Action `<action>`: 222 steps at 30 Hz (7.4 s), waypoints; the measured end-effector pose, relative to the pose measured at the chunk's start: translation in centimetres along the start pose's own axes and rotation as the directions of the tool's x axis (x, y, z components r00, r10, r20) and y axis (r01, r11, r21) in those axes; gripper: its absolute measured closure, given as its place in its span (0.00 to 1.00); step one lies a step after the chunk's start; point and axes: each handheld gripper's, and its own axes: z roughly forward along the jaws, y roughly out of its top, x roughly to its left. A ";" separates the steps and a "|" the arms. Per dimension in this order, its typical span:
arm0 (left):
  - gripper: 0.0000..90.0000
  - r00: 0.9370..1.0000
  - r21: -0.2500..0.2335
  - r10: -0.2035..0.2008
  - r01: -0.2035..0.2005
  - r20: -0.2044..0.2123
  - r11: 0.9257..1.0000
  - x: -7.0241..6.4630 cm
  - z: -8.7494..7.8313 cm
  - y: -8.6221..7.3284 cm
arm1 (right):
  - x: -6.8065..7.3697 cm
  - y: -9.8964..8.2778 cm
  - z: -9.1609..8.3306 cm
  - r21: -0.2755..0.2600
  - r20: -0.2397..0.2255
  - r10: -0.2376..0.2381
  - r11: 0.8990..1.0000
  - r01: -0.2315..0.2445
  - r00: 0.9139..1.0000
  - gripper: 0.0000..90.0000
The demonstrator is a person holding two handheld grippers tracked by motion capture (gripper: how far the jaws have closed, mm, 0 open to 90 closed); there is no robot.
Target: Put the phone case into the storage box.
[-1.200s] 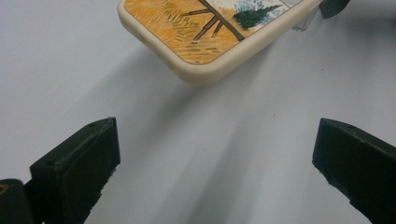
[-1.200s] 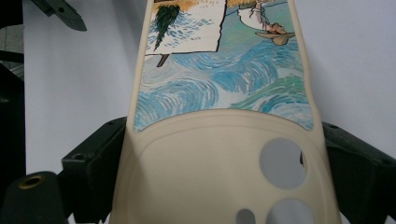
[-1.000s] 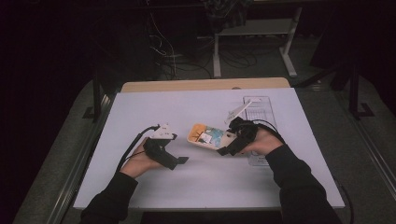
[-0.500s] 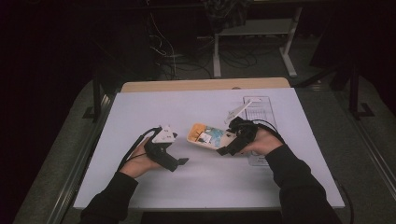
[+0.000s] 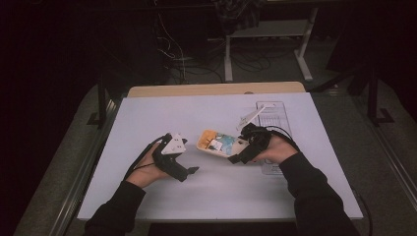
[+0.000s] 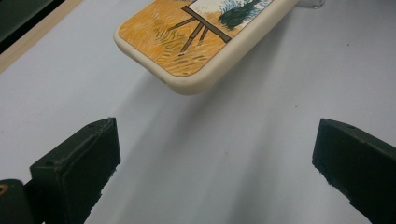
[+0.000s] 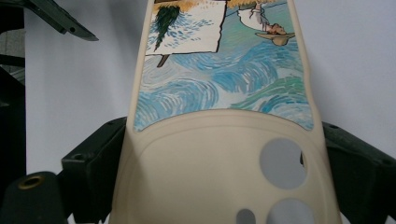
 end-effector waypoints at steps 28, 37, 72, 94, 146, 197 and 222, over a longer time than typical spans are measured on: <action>0.00 0.975 0.040 0.193 -0.189 -0.113 0.981 -1.2 0.1 0.6 | 0.0 0.0 0.0 0.001 0.004 0.007 1.000 -0.007 1.000 0.10; 0.00 0.964 0.047 0.227 -0.223 -0.135 0.974 -1.3 0.0 0.6 | 0.0 0.0 0.1 0.003 0.003 0.010 1.000 -0.010 1.000 0.10; 0.01 0.859 0.133 0.447 -0.427 -0.250 0.895 -2.6 0.7 1.0 | -0.1 0.0 0.2 0.013 0.005 0.010 1.000 -0.010 1.000 0.10; 0.01 0.752 0.206 0.565 -0.526 -0.341 0.825 -3.7 1.4 1.1 | 0.0 0.1 0.4 0.009 0.007 0.016 1.000 -0.016 1.000 0.10; 0.04 0.552 0.297 0.687 -0.635 -0.472 0.713 -5.5 2.9 1.2 | 1.2 3.7 2.1 -0.041 -0.022 -0.018 0.999 0.017 1.000 0.11; 0.51 0.370 0.359 0.767 -0.721 -0.524 0.593 -6.8 3.4 0.8 | 1.5 4.0 2.7 -0.039 -0.033 -0.020 0.999 0.018 0.999 0.11; 0.68 0.337 0.369 0.780 -0.737 -0.527 0.567 -7.2 3.4 1.0 | 1.5 4.0 2.8 -0.040 -0.039 -0.013 0.999 0.011 0.999 0.11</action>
